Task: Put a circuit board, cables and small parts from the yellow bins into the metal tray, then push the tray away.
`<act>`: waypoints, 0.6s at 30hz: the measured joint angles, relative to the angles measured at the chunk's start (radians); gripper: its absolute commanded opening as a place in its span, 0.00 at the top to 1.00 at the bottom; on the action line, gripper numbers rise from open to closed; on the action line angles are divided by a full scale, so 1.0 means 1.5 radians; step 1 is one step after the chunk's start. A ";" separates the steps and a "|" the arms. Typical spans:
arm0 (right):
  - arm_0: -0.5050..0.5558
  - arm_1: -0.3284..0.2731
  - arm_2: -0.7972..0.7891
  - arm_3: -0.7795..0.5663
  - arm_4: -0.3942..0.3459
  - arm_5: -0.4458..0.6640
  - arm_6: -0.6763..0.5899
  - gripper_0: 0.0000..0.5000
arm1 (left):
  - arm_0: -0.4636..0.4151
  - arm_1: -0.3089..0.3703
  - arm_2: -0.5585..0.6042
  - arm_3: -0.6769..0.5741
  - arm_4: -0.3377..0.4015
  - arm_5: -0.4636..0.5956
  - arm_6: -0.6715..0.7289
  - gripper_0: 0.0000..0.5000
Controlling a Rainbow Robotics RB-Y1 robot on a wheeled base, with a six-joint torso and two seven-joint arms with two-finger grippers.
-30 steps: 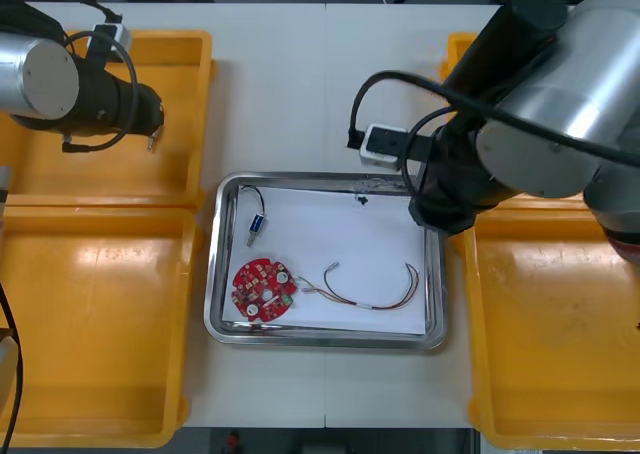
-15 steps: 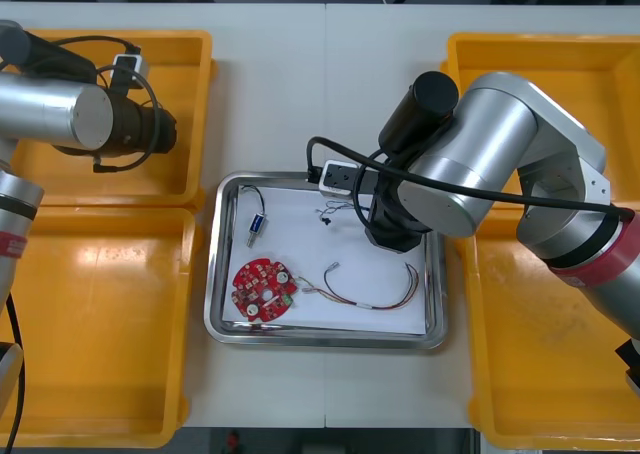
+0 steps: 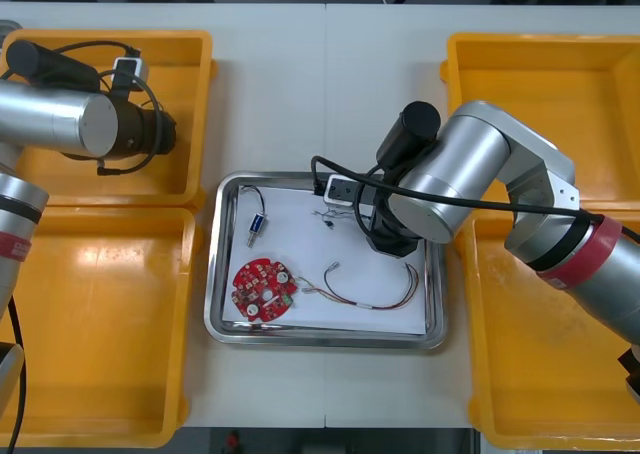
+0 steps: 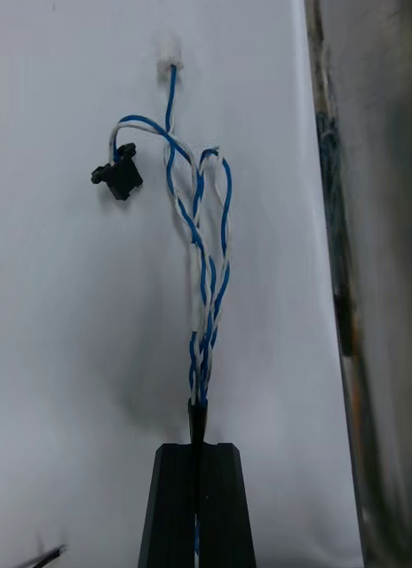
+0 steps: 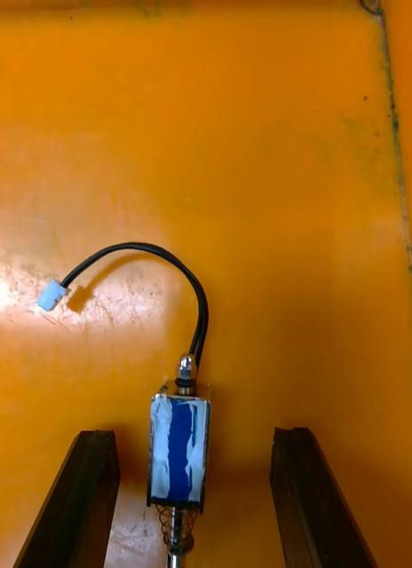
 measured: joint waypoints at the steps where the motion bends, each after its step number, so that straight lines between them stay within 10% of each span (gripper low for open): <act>1: 0.000 0.000 0.002 0.003 -0.002 -0.002 0.000 1.00 | 0.000 0.000 -0.001 0.002 0.000 -0.004 0.000 0.25; 2: 0.000 0.000 0.003 0.006 -0.004 -0.004 0.000 1.00 | -0.001 0.000 -0.001 0.003 0.000 -0.007 0.000 0.72; 4: 0.000 0.000 0.004 0.011 -0.006 -0.005 0.000 1.00 | -0.001 0.000 -0.002 0.005 -0.001 -0.010 0.000 1.00; 5: 0.000 0.000 0.004 0.011 -0.007 -0.005 0.000 0.96 | -0.001 0.000 -0.002 0.005 -0.002 -0.011 0.000 1.00; 9: 0.000 0.000 0.005 0.012 -0.009 -0.012 0.000 0.02 | -0.003 0.001 -0.002 0.007 -0.002 -0.012 0.000 1.00; 18: 0.000 0.000 0.005 0.012 -0.009 -0.020 0.000 0.00 | -0.008 0.002 0.016 -0.003 -0.004 0.054 0.000 1.00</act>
